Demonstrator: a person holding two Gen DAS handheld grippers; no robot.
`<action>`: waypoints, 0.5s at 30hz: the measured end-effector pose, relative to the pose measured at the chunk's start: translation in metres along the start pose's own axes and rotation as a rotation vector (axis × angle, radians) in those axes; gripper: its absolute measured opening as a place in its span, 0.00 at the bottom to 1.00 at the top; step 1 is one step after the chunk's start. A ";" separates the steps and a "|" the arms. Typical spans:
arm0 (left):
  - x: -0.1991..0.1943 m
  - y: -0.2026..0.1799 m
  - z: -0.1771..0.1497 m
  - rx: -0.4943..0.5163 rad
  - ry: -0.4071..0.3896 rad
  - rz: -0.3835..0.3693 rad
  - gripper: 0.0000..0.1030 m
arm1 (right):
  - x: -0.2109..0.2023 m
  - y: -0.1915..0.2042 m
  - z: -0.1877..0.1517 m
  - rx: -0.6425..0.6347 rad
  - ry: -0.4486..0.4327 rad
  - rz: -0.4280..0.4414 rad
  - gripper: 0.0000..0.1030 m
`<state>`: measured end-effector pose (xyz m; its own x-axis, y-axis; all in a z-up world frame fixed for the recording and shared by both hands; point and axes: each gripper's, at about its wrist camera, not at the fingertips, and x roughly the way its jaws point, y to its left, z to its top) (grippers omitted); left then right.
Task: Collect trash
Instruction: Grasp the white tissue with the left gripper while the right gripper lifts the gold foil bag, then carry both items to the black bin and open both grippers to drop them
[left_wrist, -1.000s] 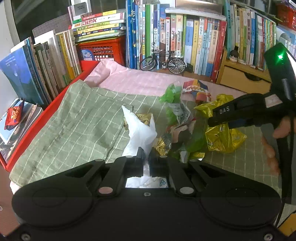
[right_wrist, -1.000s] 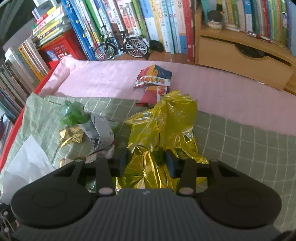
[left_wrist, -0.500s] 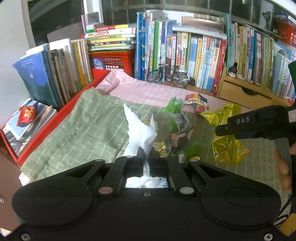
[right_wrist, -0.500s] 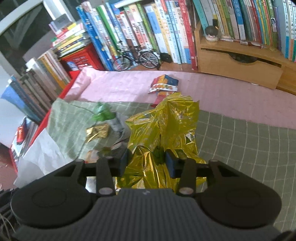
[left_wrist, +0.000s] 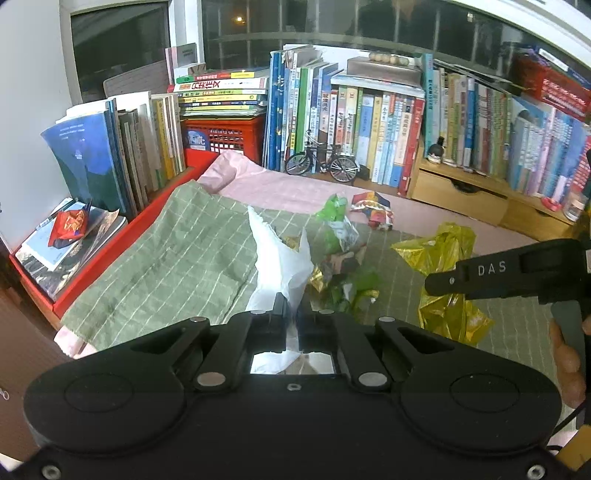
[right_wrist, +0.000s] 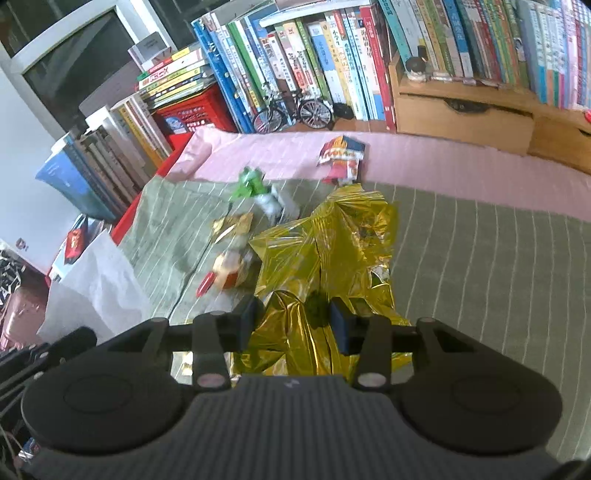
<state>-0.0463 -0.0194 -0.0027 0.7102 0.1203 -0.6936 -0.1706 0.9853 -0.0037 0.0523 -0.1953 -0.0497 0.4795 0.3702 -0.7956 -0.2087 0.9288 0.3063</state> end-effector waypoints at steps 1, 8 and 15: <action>-0.006 0.003 -0.005 0.002 0.000 -0.003 0.05 | -0.004 0.003 -0.007 0.001 0.006 0.001 0.46; -0.033 0.035 -0.047 -0.004 0.029 -0.013 0.05 | -0.023 0.029 -0.050 -0.025 0.042 0.015 0.46; -0.045 0.070 -0.096 -0.030 0.086 -0.007 0.05 | -0.027 0.063 -0.093 -0.098 0.090 0.058 0.46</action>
<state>-0.1561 0.0328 -0.0405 0.6503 0.1014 -0.7529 -0.1873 0.9819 -0.0296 -0.0535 -0.1485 -0.0577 0.3869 0.4154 -0.8232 -0.3183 0.8981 0.3036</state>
